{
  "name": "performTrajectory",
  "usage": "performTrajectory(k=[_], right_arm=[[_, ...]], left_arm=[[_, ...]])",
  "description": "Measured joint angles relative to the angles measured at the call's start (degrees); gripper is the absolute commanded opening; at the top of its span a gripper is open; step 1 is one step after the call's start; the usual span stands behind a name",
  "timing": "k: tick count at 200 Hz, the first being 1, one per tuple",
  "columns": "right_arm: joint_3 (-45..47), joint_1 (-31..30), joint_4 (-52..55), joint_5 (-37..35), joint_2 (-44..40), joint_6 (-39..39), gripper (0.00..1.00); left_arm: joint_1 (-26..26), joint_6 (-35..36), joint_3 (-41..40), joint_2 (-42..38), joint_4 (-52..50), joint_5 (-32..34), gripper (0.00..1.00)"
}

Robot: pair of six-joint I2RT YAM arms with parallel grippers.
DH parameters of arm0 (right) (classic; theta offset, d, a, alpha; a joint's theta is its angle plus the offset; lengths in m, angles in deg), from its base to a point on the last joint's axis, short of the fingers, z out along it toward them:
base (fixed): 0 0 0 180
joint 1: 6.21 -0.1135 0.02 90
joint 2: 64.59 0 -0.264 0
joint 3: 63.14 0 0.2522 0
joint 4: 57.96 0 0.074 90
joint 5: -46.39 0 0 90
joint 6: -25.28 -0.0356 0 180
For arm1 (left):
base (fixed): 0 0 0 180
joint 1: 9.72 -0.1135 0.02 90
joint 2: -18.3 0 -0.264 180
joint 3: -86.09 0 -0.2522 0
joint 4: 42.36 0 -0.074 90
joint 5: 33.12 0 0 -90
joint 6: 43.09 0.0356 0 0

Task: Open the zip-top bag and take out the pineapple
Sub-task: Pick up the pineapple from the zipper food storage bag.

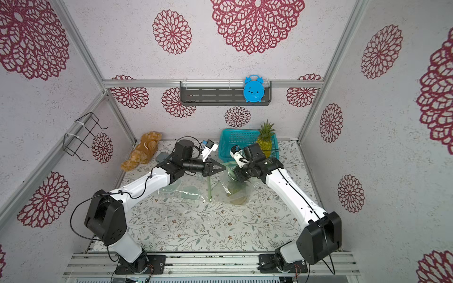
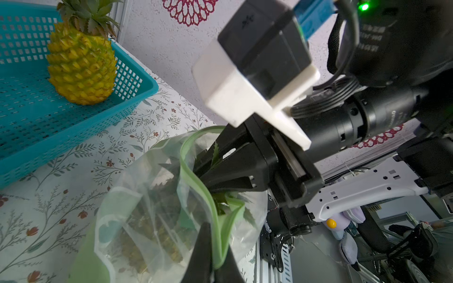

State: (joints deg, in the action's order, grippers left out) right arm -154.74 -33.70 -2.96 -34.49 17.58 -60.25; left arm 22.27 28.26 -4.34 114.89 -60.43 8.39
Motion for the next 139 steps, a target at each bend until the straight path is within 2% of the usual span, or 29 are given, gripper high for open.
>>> performTrajectory(k=[17,52,95,139], right_arm=[[0.8,0.0,-0.6,0.2,-0.8,-0.1,0.0],[4.3,0.2,-2.4,0.0,-4.6,-1.2,0.0],[7.5,0.2,-4.2,0.1,-10.3,-3.4,0.0],[8.1,0.2,-8.9,1.7,-17.1,-5.6,0.0]], left_arm=[[0.0,0.0,-0.6,-0.9,0.0,0.2,0.15],[-0.5,-1.6,-3.7,-4.4,1.9,0.4,0.39],[-2.6,-6.3,-9.2,-11.6,6.4,3.6,0.49],[-6.5,-12.7,-14.6,-18.4,10.5,15.1,0.55]])
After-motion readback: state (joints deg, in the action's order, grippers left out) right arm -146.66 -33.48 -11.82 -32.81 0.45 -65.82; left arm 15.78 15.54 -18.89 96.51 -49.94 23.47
